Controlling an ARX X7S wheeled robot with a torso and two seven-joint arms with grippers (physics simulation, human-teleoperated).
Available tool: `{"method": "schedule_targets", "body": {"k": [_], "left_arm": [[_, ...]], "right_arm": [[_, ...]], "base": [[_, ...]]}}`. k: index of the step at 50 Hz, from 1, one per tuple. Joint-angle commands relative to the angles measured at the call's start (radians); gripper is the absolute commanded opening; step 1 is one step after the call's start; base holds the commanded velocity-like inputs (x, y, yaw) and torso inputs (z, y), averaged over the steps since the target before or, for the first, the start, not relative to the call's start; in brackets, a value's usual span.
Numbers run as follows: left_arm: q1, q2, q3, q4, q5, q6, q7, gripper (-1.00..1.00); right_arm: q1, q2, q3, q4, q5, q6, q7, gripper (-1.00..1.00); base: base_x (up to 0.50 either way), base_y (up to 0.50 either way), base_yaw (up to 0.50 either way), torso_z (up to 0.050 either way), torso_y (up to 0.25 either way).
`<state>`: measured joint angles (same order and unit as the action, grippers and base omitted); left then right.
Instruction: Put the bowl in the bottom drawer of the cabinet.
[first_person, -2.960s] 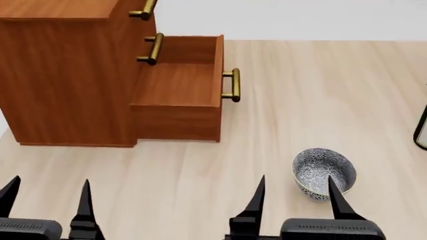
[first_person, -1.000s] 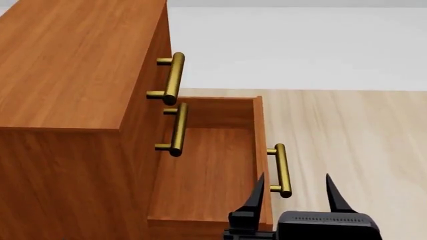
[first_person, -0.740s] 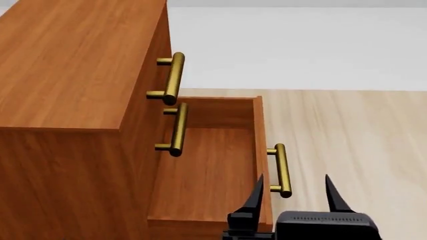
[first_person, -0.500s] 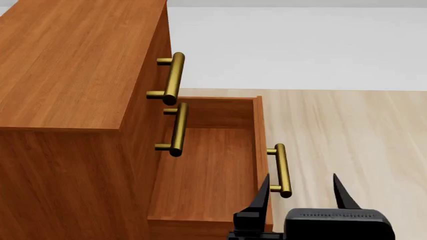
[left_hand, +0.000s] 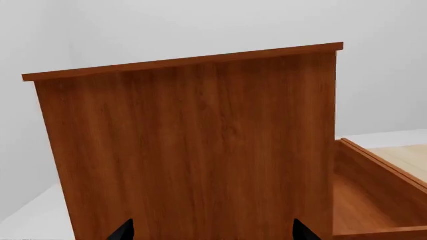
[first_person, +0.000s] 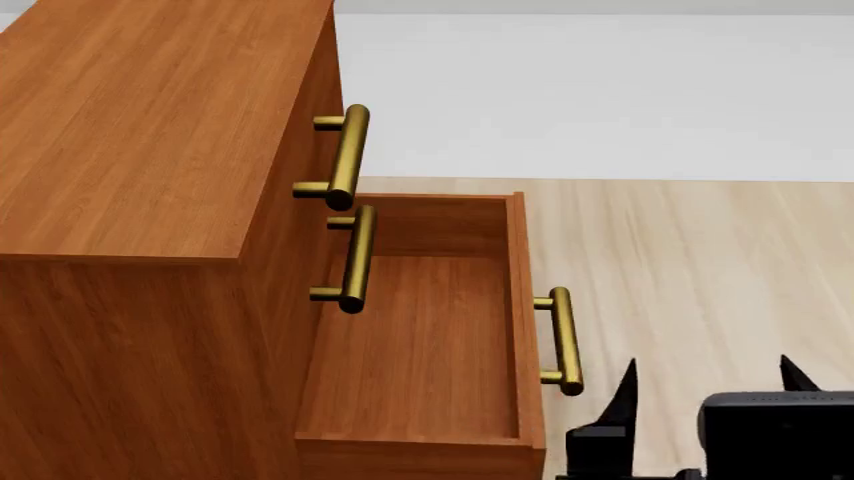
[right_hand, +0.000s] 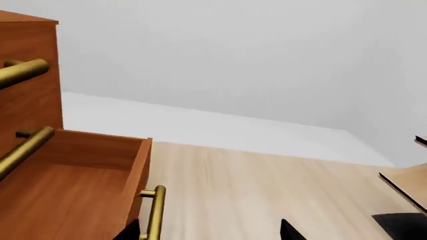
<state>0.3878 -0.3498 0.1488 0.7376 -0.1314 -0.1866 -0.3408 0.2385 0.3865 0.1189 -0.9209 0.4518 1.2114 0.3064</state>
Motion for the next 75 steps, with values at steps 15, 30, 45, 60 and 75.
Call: {"method": "schedule_targets", "body": {"k": [15, 30, 45, 60, 75], "left_arm": [[-0.004, -0.006, -0.002, -0.008, -0.019, -0.001, -0.011, 1.00], [-0.015, -0.010, -0.003, -0.031, -0.021, -0.004, -0.017, 1.00], [-0.027, -0.011, 0.005, -0.042, -0.024, -0.013, -0.023, 1.00], [-0.035, -0.012, 0.012, -0.056, -0.026, -0.015, -0.027, 1.00], [-0.018, -0.019, 0.012, -0.044, -0.024, -0.003, -0.035, 1.00]], "right_arm": [[-0.035, 0.322, 0.515, 0.113, 0.851, 0.336, 0.394, 1.00], [-0.117, 0.458, 0.503, 0.211, 0.794, 0.265, 0.294, 1.00], [-0.257, 0.526, 0.506, 0.336, 0.662, 0.159, 0.142, 1.00], [-0.465, 0.520, 0.540, 0.413, 0.550, 0.046, -0.019, 1.00], [-0.453, 0.509, 0.431, 0.512, 0.484, -0.022, -0.052, 1.00]], "base": [[0.00, 0.00, 0.00, 0.000, 0.000], [0.00, 0.00, 0.00, 0.000, 0.000], [0.00, 0.00, 0.00, 0.000, 0.000], [0.00, 0.00, 0.00, 0.000, 0.000], [0.00, 0.00, 0.00, 0.000, 0.000]]}}
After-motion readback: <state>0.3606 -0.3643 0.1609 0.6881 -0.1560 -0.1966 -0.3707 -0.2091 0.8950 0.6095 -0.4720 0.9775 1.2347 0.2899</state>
